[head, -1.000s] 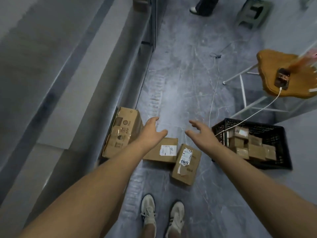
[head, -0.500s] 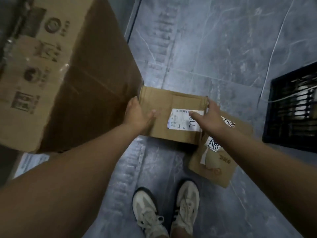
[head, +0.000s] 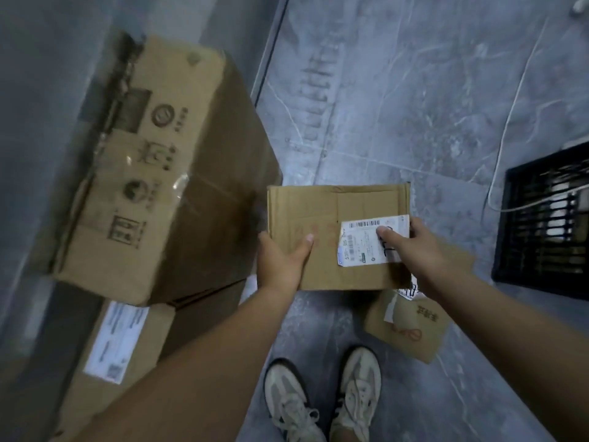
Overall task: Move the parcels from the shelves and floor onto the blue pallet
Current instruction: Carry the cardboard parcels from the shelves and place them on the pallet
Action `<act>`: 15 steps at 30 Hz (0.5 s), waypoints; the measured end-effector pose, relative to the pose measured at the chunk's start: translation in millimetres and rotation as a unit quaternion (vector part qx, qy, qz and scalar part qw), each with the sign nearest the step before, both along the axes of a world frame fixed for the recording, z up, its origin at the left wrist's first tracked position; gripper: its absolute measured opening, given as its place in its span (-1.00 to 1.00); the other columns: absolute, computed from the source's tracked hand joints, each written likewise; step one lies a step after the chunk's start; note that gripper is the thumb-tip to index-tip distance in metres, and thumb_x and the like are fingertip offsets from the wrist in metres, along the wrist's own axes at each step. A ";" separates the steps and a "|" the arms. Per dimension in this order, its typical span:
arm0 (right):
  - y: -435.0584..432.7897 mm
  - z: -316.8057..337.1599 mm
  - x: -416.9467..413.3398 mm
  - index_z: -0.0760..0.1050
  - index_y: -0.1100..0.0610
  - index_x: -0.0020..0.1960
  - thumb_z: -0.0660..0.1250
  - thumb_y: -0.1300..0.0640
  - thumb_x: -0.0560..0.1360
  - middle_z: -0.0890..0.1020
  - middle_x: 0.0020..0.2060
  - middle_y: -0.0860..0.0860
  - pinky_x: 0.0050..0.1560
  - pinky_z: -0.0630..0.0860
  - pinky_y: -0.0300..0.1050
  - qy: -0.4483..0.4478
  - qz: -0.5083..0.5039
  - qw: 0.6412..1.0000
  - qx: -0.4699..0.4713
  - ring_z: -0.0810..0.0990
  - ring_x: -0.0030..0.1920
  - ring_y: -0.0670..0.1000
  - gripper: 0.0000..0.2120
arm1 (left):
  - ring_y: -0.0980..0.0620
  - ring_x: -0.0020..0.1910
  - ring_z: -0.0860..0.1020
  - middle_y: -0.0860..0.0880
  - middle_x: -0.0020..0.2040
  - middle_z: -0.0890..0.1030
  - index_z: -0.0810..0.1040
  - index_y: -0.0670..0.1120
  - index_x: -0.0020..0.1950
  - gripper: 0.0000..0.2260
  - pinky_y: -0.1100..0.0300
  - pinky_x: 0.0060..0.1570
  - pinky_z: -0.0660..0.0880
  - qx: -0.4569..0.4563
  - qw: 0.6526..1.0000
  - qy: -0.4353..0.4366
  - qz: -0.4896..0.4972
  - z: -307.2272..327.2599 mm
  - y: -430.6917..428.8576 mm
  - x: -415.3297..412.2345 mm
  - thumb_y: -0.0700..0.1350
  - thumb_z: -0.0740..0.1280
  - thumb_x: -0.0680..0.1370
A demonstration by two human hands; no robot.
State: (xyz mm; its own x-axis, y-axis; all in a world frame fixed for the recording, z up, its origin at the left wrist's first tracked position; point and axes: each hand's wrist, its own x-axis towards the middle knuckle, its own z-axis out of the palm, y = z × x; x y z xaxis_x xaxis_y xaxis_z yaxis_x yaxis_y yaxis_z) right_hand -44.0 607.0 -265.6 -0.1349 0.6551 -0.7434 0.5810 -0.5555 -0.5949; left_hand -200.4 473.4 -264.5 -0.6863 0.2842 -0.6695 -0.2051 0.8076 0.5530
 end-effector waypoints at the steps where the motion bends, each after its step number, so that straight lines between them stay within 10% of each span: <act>1: 2.9 24.6 1.5 0.43 0.09 0.29 0.38 0.09 0.54 0.62 0.10 0.02 -0.04 0.52 -0.07 -0.002 0.003 1.000 0.006 0.61 0.04 0.03 -0.65 | -0.11 0.19 0.54 -0.12 0.22 0.55 0.35 -0.15 0.29 -0.41 -0.03 0.22 0.48 0.008 1.000 -0.008 0.011 24.7 0.2 4.9 0.09 0.51 0.42; 10: 30.1 334.2 3.4 0.47 0.08 0.20 0.40 0.10 0.52 0.62 0.10 0.05 -0.14 0.50 -0.13 0.037 0.041 0.994 0.092 0.60 0.03 0.05 -0.72 | 0.02 0.09 0.55 0.00 0.13 0.57 0.40 -0.07 0.22 -0.54 0.27 0.05 0.42 0.114 0.993 -0.012 0.029 312.0 7.8 10.3 -0.01 0.52 0.44; 15: 18.4 474.9 -3.2 0.47 0.08 0.25 0.42 0.12 0.50 0.63 0.08 0.02 -0.16 0.47 -0.22 0.095 0.084 0.980 0.155 0.60 -0.03 -0.04 -0.66 | 0.03 0.09 0.56 0.03 0.16 0.59 0.43 -0.04 0.31 -0.44 0.11 0.20 0.47 0.156 0.985 0.036 0.066 450.3 -16.1 5.7 0.12 0.51 0.41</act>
